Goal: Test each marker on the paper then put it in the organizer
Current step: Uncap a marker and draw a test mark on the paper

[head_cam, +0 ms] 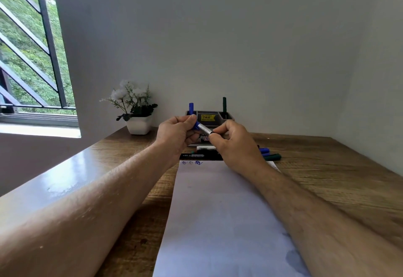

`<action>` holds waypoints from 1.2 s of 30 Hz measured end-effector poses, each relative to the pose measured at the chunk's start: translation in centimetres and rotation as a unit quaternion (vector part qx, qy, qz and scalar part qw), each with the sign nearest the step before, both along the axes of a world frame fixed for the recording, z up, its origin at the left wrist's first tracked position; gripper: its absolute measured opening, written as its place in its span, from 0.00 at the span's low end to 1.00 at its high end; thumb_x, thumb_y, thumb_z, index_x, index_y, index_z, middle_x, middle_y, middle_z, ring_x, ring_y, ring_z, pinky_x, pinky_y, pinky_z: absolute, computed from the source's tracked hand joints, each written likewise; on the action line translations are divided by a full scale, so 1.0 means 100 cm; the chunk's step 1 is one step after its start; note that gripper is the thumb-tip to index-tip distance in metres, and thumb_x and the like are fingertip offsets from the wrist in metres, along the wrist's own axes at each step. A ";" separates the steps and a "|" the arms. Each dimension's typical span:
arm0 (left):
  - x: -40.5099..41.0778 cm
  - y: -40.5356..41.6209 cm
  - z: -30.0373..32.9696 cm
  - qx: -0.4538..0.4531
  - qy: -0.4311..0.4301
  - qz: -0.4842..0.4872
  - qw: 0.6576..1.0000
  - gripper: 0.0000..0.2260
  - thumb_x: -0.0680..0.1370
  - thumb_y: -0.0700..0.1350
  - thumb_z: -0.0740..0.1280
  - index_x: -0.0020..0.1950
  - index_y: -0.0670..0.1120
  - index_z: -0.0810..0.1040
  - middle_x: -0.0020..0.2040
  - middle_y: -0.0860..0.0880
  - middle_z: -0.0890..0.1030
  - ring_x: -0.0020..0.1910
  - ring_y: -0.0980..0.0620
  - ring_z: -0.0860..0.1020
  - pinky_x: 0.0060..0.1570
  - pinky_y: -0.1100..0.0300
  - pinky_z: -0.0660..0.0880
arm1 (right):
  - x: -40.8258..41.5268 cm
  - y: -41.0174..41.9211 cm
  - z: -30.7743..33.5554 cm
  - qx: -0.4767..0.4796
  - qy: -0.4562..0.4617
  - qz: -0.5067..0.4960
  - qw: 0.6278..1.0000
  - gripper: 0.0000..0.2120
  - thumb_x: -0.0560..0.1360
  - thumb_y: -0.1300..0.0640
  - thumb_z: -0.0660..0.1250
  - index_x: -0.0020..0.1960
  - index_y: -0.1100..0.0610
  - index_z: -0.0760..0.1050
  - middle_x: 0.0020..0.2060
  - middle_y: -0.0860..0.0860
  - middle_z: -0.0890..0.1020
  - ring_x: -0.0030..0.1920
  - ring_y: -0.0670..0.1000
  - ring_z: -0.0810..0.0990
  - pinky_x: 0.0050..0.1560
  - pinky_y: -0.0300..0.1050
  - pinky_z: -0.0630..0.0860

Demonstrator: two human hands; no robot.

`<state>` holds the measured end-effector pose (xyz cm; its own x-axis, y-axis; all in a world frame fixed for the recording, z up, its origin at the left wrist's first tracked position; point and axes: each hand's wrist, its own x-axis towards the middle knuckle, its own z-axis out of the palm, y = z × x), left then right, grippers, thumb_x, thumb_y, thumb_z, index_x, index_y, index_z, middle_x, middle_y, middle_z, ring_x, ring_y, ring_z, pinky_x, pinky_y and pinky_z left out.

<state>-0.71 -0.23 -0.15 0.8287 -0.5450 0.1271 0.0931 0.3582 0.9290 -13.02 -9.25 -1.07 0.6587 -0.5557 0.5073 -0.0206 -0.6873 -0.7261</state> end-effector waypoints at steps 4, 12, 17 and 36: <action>-0.002 0.000 0.000 -0.010 0.001 -0.015 1.000 0.06 0.77 0.40 0.71 0.52 0.42 0.78 0.42 0.44 0.84 0.38 0.51 0.83 0.45 0.56 0.82 | 0.001 0.000 0.001 0.031 0.002 0.014 0.999 0.02 0.78 0.54 0.66 0.48 0.52 0.74 0.38 0.53 0.80 0.33 0.48 0.75 0.32 0.41 0.70; -0.013 -0.004 -0.004 0.012 0.011 -0.076 0.997 0.18 0.77 0.36 0.70 0.64 0.46 0.69 0.52 0.41 0.82 0.38 0.49 0.85 0.37 0.56 0.81 | 0.002 0.001 0.003 -0.010 0.043 -0.006 0.999 0.06 0.79 0.52 0.65 0.50 0.54 0.75 0.40 0.50 0.81 0.37 0.46 0.77 0.32 0.38 0.69; -0.013 -0.004 0.003 0.000 -0.052 -0.034 0.998 0.21 0.77 0.35 0.69 0.66 0.46 0.66 0.55 0.38 0.81 0.40 0.48 0.86 0.38 0.55 0.82 | 0.004 -0.001 0.005 -0.056 0.024 -0.034 0.998 0.10 0.80 0.47 0.62 0.48 0.52 0.77 0.36 0.47 0.82 0.35 0.44 0.81 0.33 0.38 0.72; 0.042 -0.069 0.064 0.048 -0.460 0.231 0.856 0.18 0.79 0.39 0.67 0.66 0.54 0.69 0.49 0.49 0.80 0.45 0.50 0.82 0.45 0.53 0.80 | 0.011 -0.013 0.001 -0.133 0.044 -0.107 0.984 0.22 0.81 0.42 0.58 0.32 0.51 0.73 0.28 0.48 0.77 0.29 0.45 0.75 0.31 0.40 0.66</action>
<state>3.53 -7.18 6.22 0.5325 -0.2300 0.8146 -0.8243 0.0774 0.5608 -11.88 -10.53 -0.95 0.5880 -0.5420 0.6004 -0.2403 -0.8258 -0.5102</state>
